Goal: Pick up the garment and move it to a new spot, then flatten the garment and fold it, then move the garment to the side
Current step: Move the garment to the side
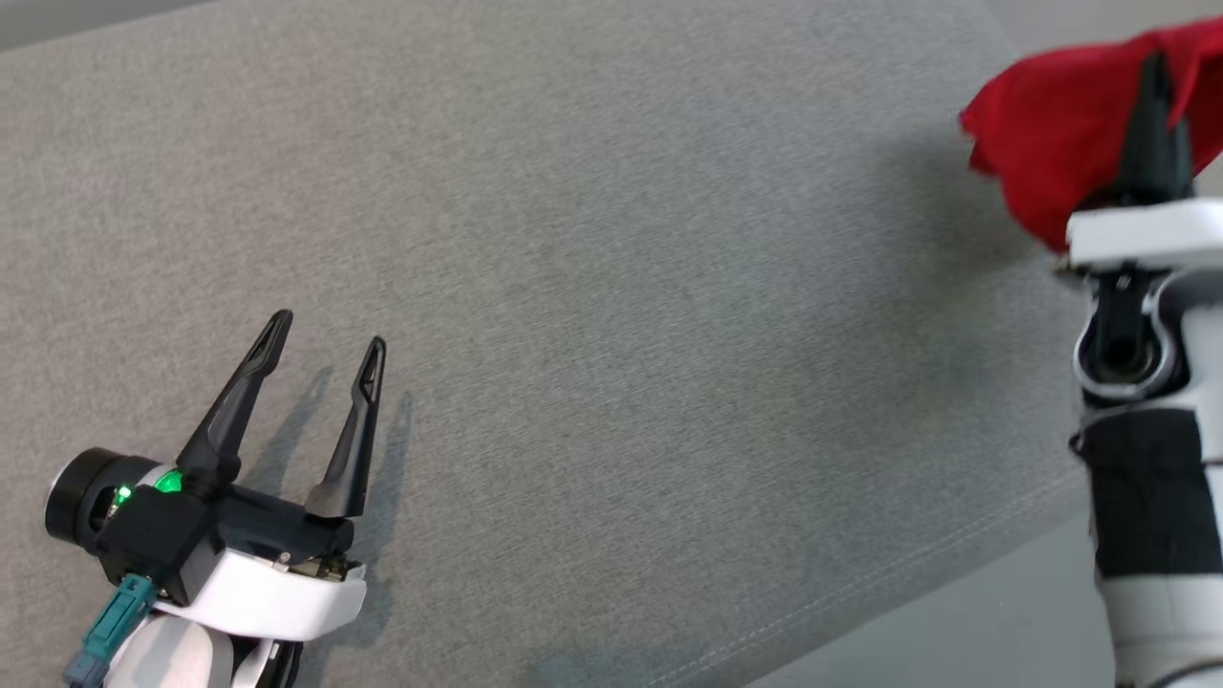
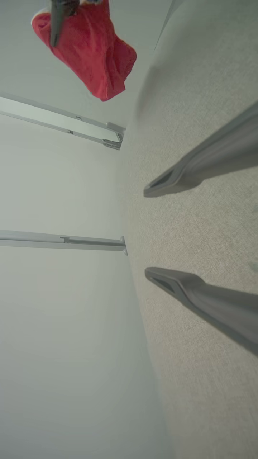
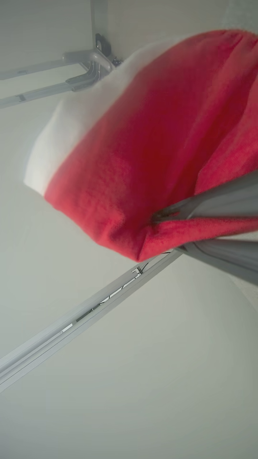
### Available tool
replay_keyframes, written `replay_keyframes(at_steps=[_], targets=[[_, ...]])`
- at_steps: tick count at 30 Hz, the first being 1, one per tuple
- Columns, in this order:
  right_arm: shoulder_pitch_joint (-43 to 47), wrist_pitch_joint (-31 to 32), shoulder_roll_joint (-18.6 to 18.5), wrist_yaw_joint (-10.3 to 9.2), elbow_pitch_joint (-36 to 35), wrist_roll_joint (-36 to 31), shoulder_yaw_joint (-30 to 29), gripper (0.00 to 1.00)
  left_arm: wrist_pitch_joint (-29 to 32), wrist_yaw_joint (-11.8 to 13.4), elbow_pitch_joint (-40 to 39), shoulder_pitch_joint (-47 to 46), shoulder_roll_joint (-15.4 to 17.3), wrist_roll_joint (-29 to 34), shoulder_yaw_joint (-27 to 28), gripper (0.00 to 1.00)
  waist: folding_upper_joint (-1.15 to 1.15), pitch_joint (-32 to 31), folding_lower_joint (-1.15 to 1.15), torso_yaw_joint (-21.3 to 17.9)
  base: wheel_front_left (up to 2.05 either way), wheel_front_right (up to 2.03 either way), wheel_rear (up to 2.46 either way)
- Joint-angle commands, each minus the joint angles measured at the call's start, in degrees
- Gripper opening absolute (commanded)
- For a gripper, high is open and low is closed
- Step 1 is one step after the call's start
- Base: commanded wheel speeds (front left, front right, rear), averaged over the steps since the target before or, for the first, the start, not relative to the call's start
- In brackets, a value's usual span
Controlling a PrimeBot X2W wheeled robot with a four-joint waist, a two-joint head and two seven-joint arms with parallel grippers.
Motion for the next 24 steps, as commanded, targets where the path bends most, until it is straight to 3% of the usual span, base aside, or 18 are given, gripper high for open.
replay_keyframes(at_steps=[1,6,12,18,24], targets=[[-2.7,-0.6,-0.4,0.01,-0.5,-0.8,0.2,0.00,-0.3,-0.4,-2.2,-2.1,1.0,0.5,1.4,1.00,0.00,2.0,0.00,1.8,0.00,0.00,0.00],[-14.2,-0.6,-0.4,0.01,7.6,-4.8,-3.5,0.00,0.0,-0.4,-6.0,-3.5,2.8,0.1,0.3,1.00,0.00,6.7,0.00,5.5,0.00,0.00,0.00],[-28.2,-0.6,-0.4,0.01,15.2,-13.1,-12.8,0.00,1.2,-0.4,-9.5,-6.1,5.3,-0.8,-1.2,1.00,0.00,12.3,0.00,11.5,0.00,0.00,0.00],[-34.5,-0.6,-1.4,0.01,14.0,-24.2,-21.9,0.00,0.9,-0.4,-10.2,-6.9,6.0,-1.6,-2.7,1.00,0.00,15.0,0.00,17.3,0.00,0.00,0.00],[-33.6,-0.6,-4.1,0.01,12.8,-30.8,-28.7,0.00,0.7,-0.4,-11.4,-6.2,7.3,-1.7,-3.4,1.00,0.00,16.9,0.00,18.9,0.00,0.00,0.00]])
